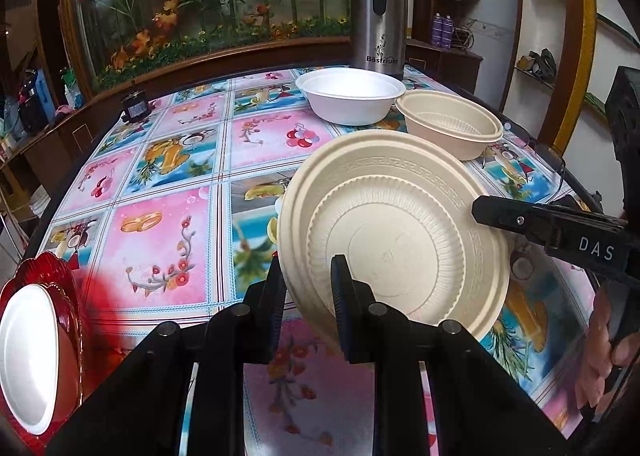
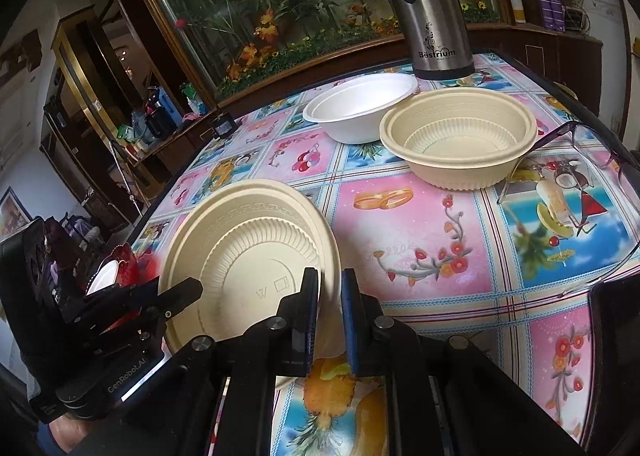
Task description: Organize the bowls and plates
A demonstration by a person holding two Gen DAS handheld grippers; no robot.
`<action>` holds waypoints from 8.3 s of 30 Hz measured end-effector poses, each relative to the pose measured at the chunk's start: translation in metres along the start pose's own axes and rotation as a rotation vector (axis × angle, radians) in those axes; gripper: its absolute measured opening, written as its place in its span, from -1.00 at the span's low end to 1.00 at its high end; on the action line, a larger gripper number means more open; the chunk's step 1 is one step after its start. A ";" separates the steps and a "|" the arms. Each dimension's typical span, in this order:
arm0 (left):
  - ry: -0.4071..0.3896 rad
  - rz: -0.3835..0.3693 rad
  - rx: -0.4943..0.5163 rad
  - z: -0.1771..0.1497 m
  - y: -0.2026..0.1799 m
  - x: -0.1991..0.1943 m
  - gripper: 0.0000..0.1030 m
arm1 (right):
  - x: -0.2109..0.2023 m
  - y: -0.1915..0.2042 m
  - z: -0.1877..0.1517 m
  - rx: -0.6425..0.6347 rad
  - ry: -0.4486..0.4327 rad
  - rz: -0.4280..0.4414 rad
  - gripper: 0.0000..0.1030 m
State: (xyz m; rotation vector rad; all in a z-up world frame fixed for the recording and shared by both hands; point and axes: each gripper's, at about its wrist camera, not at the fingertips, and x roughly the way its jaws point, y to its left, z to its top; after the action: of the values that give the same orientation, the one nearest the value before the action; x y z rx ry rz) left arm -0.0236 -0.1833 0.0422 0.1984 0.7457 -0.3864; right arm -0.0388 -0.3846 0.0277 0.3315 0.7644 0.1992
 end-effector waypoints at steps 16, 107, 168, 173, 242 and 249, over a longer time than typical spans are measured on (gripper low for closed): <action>-0.008 0.012 0.008 0.001 -0.002 -0.002 -0.62 | -0.001 0.000 0.000 -0.004 -0.006 -0.003 -0.77; -0.081 0.203 -0.468 -0.088 0.237 -0.100 -0.61 | 0.097 0.287 -0.004 -0.325 0.328 0.140 -0.77; 0.006 -0.054 -0.113 -0.021 0.065 -0.065 0.12 | 0.157 0.013 0.154 0.054 0.364 -0.106 -0.63; -0.004 -0.055 -0.114 -0.024 0.064 -0.073 0.12 | 0.116 0.044 0.101 -0.048 0.437 -0.019 -0.48; -0.058 0.064 -0.039 0.021 0.015 0.027 -0.34 | 0.032 -0.001 0.020 0.026 0.107 -0.006 -0.77; -0.059 0.058 -0.024 0.019 0.011 0.026 -0.62 | 0.034 -0.002 0.020 0.031 0.116 0.005 -0.77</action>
State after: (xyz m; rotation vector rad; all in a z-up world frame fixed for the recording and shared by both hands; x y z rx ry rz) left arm 0.0108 -0.1860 0.0384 0.1849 0.6850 -0.3264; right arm -0.0007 -0.3802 0.0184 0.3533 0.8824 0.2130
